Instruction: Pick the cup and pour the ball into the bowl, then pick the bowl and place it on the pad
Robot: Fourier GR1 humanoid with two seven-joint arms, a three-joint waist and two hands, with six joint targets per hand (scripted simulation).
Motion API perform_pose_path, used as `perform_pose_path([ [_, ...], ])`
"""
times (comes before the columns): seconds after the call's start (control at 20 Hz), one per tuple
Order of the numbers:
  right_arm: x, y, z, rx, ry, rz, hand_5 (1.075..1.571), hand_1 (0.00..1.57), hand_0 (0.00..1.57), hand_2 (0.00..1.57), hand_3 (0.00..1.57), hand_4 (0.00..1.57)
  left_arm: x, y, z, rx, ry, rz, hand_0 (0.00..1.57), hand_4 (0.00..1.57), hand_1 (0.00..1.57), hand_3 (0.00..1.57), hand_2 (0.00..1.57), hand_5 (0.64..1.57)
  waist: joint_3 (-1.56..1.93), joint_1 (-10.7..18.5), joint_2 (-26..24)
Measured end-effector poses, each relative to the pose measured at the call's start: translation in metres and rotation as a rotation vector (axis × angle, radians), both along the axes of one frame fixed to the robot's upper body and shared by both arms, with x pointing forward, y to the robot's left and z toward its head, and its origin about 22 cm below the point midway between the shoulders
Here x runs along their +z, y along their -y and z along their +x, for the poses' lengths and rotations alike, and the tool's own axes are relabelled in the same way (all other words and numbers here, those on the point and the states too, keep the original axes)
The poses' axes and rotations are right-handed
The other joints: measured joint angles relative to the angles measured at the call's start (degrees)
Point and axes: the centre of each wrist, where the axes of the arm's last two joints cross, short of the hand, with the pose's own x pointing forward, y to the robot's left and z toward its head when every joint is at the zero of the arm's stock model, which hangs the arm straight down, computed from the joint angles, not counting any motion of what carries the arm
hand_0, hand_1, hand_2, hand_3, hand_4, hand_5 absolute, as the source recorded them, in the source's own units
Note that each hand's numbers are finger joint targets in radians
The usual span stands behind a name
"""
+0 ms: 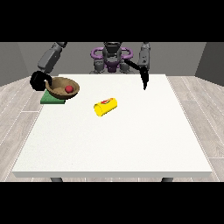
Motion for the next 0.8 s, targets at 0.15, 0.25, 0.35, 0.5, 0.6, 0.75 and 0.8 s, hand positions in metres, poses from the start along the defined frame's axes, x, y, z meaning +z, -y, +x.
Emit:
perform_pose_path([
  [0.15, 0.016, 0.024, -0.006, -0.011, 0.074, 0.008, 1.568, 1.57, 1.57, 1.57, 0.0, 0.84, 0.022, 0.013, 0.001, -0.009, 0.095, 0.01, 0.0, 0.0, 0.0, 0.0, 0.0, 0.703, 0.05, 0.7, 4.9],
  [0.25, 0.02, 0.035, -0.011, -0.023, 0.113, 0.016, 1.571, 1.57, 1.57, 1.57, 0.0, 0.85, 0.032, 0.018, -0.003, -0.012, 0.136, 0.013, 0.0, 0.0, 0.0, 0.0, 0.0, 0.703, 0.08, 1.1, 7.2],
  [0.35, 0.031, 0.045, -0.011, -0.03, 0.16, 0.032, 1.57, 1.57, 1.57, 1.57, 0.0, 0.83, 0.044, 0.021, -0.006, -0.01, 0.175, 0.011, 0.0, 0.0, 0.0, 0.0, 0.0, 0.705, 0.11, 1.1, 9.5],
  [0.5, 0.043, 0.054, -0.011, -0.04, 0.22, 0.036, 1.57, 1.57, 1.57, 1.57, 0.0, 0.83, 0.054, 0.017, -0.012, -0.007, 0.236, 0.016, 0.0, 0.0, 0.0, 0.0, 0.0, 0.697, 0.07, 1.1, 12.8],
  [0.6, 0.05, 0.055, -0.007, -0.036, 0.25, 0.041, 1.566, 1.57, 1.57, 1.57, 0.0, 0.72, 0.064, 0.018, -0.016, -0.001, 0.263, 0.016, 0.0, 0.0, 0.0, 0.0, 0.0, 0.695, 0.07, 0.8, 14.1],
  [0.75, 0.055, 0.059, -0.007, -0.037, 0.275, 0.052, 1.569, 1.57, 1.57, 1.57, 0.0, 0.45, 0.069, 0.016, -0.025, 0.007, 0.274, 0.009, 0.0, 0.0, 0.0, 0.0, 0.0, 0.686, 0.06, 0.2, 15.0],
  [0.8, 0.06, 0.062, -0.007, -0.035, 0.278, 0.049, 1.57, 1.57, 1.57, 1.57, 0.0, 0.43, 0.072, 0.014, -0.027, 0.008, 0.281, 0.01, 0.0, 0.0, 0.0, 0.0, 0.0, 0.684, 0.08, 0.1, 15.2],
])
